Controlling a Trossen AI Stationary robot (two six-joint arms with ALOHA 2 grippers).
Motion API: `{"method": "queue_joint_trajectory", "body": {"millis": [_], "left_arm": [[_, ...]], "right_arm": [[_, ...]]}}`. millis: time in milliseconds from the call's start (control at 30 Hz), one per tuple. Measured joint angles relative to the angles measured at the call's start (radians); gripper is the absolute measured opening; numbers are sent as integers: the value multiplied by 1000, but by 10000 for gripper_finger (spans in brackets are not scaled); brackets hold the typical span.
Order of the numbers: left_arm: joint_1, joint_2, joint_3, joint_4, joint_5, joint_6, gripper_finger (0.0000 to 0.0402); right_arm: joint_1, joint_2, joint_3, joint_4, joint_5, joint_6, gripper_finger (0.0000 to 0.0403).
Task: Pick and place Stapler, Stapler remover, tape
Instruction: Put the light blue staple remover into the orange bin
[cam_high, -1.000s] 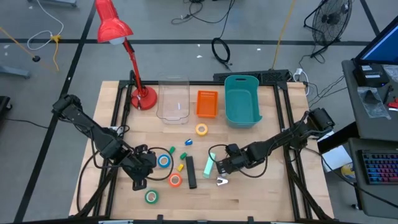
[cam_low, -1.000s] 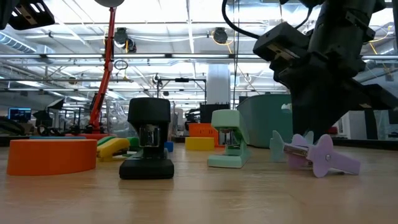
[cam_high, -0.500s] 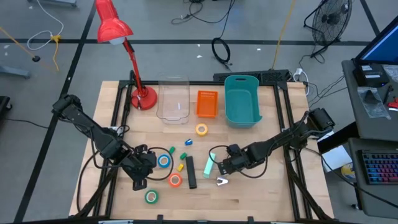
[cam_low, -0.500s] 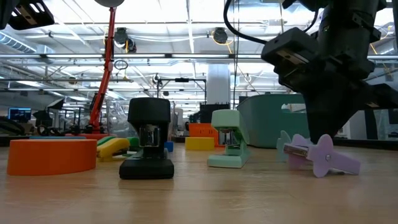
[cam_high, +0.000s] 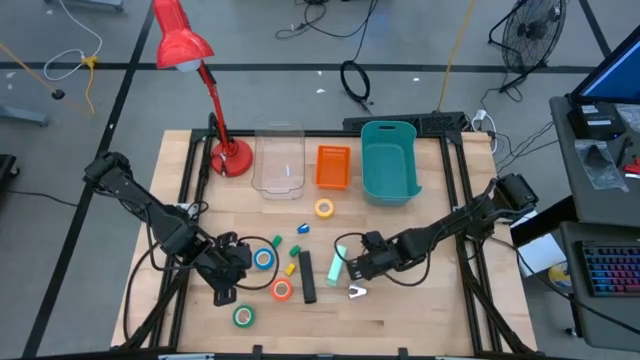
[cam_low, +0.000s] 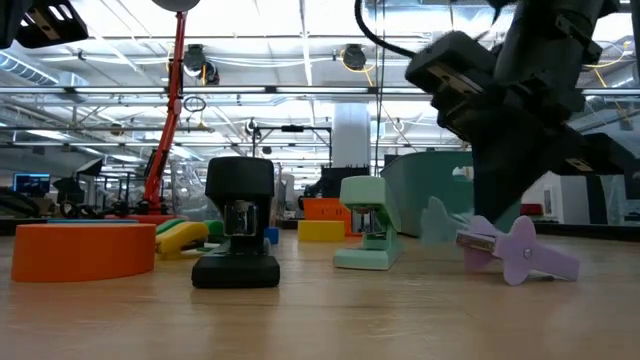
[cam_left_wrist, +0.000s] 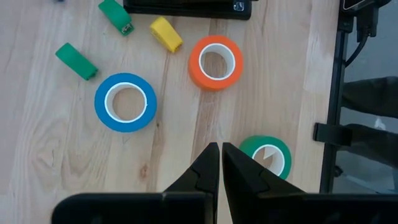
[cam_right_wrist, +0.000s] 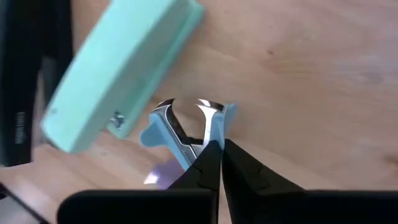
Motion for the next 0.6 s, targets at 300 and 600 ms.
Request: {"method": "queue_joint_trajectory", "body": {"millis": [300,600], "left_arm": [[0,0,0,-1,-17,4,21],[0,0,0,-14,-17,6,21]], "right_arm": [[-26,-21,135,-81,83,-51,1],[-103,-101,322,-264,243,-151,1]]}}
